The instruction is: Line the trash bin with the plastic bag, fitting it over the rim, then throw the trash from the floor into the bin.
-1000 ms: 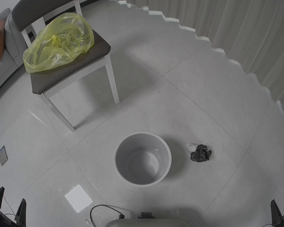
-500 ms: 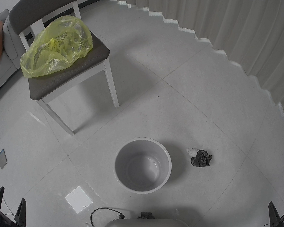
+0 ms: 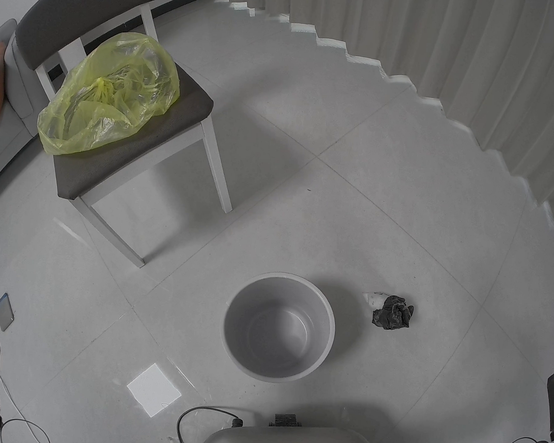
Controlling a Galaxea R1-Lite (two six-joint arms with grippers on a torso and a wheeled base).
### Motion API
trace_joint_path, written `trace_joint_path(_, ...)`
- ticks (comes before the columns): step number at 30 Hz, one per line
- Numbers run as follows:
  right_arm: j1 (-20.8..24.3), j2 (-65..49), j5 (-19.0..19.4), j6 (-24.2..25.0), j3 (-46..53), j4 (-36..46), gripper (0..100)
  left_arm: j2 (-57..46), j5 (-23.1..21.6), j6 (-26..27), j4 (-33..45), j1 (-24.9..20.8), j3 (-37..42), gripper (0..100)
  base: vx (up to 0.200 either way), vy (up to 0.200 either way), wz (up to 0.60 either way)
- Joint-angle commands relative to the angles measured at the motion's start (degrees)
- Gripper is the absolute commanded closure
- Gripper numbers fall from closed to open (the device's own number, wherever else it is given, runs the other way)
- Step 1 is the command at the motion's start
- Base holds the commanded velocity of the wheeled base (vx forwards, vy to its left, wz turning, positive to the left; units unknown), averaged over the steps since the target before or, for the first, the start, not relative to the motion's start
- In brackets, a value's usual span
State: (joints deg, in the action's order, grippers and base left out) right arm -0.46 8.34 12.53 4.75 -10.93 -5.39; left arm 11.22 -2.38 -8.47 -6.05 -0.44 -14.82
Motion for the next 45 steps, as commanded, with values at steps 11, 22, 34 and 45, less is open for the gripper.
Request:
trace_joint_path(11, 0.1, 31.7, 7.2, -2.2, -24.4, -2.7, 0, 57.0, 3.3, -0.8, -0.5, 9.8, -38.8, 0, 0.000, 0.000, 0.00)
trace_joint_path(22, 0.0, 32.2, 8.9, -2.0, -24.6, -4.3, 0, 74.7, 3.2, -4.2, -0.4, 17.3, -55.0, 0, 0.000, 0.000, 0.00)
trace_joint_path(34, -0.1, 32.1, 8.9, -2.1, -24.5, -4.3, 0, 84.9, 2.6, -13.8, -0.5, 18.4, -64.8, 0, 0.000, 0.000, 0.00)
trace_joint_path(45, -0.1, 31.7, 8.9, -2.2, -24.4, -4.3, 0, 92.8, 2.9, -17.7, -0.5, 17.8, -74.1, 0, 0.000, 0.000, 0.00)
